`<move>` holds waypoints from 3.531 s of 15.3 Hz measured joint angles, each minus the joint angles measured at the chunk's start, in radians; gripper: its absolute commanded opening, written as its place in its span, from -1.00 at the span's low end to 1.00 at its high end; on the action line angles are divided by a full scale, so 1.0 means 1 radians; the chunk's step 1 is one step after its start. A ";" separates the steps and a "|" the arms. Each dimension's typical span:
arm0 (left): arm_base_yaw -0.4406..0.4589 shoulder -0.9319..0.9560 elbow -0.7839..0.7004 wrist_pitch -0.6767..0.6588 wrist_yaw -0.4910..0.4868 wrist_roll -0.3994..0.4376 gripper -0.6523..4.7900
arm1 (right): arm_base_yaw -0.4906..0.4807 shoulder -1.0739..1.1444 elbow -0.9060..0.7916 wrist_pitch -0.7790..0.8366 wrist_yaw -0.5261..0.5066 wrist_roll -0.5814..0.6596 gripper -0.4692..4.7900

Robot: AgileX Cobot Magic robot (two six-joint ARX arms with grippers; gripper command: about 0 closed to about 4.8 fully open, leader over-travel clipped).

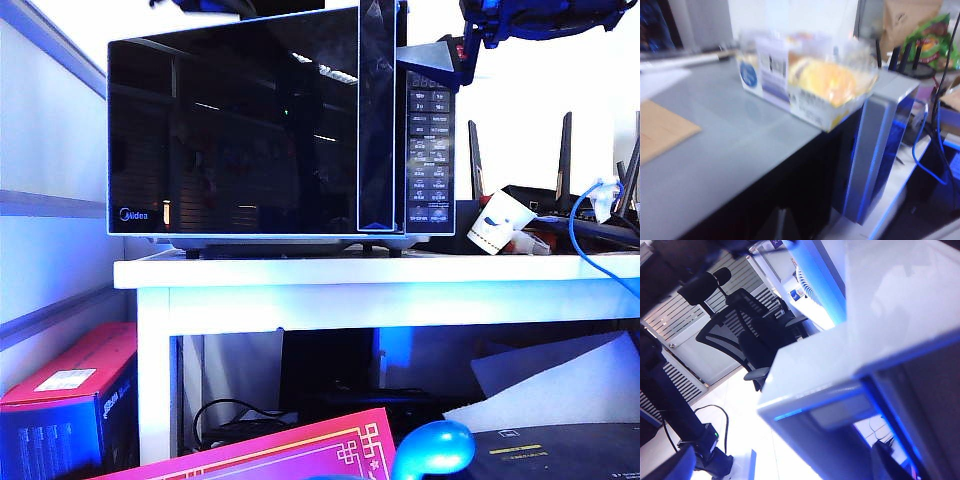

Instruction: Open the microwave door, place the box of snacks from the top of the microwave inside, then close the microwave door.

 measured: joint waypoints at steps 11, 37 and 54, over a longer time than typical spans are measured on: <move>-0.005 0.090 0.000 0.216 -0.001 0.000 -0.78 | 0.031 -0.002 0.000 -0.008 0.011 -0.001 1.00; -0.017 0.113 0.008 0.222 -0.003 -0.007 -0.78 | -0.126 -0.003 0.000 0.113 0.347 -0.007 0.76; -0.019 0.085 0.007 0.164 0.006 -0.043 -0.78 | -0.013 -0.002 0.000 0.111 0.407 -0.069 0.39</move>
